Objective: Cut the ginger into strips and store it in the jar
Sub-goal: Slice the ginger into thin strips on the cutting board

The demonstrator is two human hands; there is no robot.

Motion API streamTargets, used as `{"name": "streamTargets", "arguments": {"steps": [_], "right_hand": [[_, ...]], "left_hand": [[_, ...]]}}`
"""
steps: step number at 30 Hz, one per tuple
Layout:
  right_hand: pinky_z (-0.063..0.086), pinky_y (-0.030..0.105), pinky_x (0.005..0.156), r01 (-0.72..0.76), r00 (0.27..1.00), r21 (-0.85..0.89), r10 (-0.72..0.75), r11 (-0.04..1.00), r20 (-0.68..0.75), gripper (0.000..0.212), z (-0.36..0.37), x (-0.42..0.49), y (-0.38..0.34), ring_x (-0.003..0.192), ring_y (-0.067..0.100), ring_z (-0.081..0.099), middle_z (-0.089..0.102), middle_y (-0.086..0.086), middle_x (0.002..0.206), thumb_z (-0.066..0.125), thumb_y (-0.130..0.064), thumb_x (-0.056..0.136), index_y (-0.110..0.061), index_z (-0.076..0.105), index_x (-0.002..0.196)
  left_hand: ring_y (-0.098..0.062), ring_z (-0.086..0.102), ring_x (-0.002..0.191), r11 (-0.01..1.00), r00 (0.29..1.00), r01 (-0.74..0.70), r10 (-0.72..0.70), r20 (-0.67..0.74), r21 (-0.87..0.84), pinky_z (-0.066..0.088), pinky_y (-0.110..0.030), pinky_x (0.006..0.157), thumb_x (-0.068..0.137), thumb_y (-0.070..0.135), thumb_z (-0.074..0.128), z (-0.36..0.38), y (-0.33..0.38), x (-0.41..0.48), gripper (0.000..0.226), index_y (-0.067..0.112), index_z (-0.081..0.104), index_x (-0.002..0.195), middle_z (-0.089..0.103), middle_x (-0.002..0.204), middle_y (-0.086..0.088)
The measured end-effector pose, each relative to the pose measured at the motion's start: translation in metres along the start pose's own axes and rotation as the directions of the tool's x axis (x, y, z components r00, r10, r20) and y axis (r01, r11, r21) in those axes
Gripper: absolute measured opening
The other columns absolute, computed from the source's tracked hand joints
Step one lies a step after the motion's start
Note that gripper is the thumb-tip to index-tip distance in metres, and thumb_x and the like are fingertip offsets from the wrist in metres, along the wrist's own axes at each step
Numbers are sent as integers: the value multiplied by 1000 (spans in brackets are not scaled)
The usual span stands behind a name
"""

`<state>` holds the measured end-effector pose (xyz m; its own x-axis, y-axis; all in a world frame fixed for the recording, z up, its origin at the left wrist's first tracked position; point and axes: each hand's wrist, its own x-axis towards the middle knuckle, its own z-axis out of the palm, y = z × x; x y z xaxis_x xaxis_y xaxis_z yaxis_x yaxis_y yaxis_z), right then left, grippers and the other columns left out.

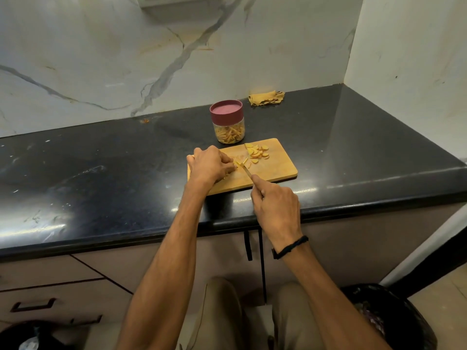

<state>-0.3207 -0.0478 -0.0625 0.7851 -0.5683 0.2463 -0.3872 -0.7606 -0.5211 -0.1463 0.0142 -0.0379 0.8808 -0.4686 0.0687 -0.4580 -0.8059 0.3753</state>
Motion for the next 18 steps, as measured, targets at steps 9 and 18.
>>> {"name": "streamTargets", "arguments": {"steps": [9, 18], "right_hand": [[33, 23, 59, 9, 996, 70, -2, 997, -90, 42, 14, 22, -9, 66, 11, 47, 50, -5, 71, 42, -31, 103, -31, 44, 145], [32, 22, 57, 66, 995, -18, -67, 998, -69, 40, 24, 30, -18, 64, 9, 46, 50, -7, 72, 40, -33, 103, -31, 45, 143]], "left_hand": [[-23, 42, 120, 999, 997, -8, 4, -71, -43, 26, -38, 92, 88, 47, 72, 7, -7, -2, 25, 34, 76, 109, 69, 120, 10], [-22, 45, 116, 998, 997, -26, 22, -70, -60, 28, -39, 89, 90, 44, 71, 5, -7, -3, 15, 34, 79, 99, 71, 111, 15]]}}
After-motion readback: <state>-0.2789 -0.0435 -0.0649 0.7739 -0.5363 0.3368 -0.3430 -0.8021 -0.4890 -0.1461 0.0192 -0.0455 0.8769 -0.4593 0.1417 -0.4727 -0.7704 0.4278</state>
